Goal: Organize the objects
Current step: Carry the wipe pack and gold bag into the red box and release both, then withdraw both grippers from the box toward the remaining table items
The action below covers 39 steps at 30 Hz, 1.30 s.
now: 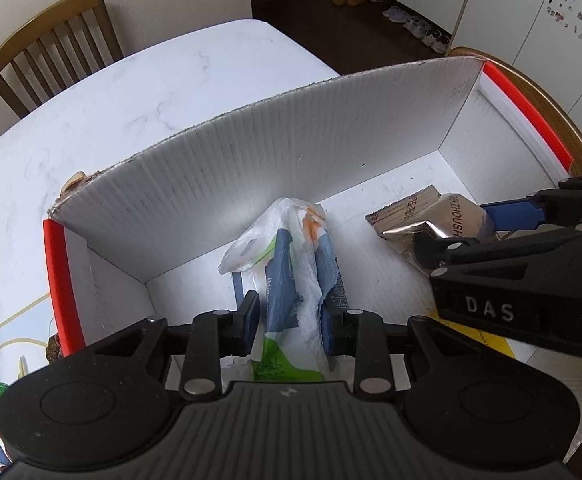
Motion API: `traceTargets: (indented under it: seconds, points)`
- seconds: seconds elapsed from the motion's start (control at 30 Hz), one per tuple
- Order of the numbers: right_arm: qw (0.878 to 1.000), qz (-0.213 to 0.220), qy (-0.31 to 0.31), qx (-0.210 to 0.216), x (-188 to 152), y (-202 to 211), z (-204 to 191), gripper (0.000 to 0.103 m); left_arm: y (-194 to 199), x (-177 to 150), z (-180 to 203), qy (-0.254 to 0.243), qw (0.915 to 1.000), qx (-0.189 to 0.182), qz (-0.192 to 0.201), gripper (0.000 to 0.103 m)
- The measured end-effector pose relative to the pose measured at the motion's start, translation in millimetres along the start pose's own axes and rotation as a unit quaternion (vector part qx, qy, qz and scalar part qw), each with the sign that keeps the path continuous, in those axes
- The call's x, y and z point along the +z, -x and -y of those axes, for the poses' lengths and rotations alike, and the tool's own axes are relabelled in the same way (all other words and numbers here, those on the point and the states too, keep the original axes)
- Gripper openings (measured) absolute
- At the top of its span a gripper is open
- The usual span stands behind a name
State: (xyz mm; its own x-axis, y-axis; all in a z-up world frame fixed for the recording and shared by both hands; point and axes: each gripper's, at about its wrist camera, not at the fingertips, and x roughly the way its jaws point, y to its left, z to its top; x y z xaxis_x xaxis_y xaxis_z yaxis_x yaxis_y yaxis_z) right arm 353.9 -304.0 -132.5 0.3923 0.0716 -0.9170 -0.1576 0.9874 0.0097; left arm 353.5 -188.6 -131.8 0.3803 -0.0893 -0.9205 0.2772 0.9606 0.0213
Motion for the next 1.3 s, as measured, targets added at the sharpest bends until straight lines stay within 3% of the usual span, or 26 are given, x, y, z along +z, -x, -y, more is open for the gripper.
traceTargets:
  seconds: [0.13,0.2,0.27,0.67,1.03,1.3]
  points:
    - [1.000,0.000,-0.012,0.014,2,1,6,0.050,1,3,0,0.001,1.0000,0.003,0.000,0.036]
    - [1.000,0.002,-0.014,0.021,2,2,7,0.051,2,4,2,0.006,1.0000,0.001,0.003,0.058]
    - [0.999,0.007,-0.015,0.030,1,6,9,0.052,6,4,1,0.010,0.9999,-0.007,0.012,0.064]
    - [0.998,0.045,-0.010,0.049,-1,48,15,0.061,38,-5,-4,0.016,0.9985,-0.027,0.045,0.064]
    - [0.994,0.080,0.006,0.069,-19,94,12,0.067,97,-24,-18,0.015,0.9930,-0.058,0.102,0.064]
    - [0.989,0.109,0.015,0.096,-32,129,-3,0.073,137,-48,-40,0.021,0.9881,-0.061,0.140,0.065]
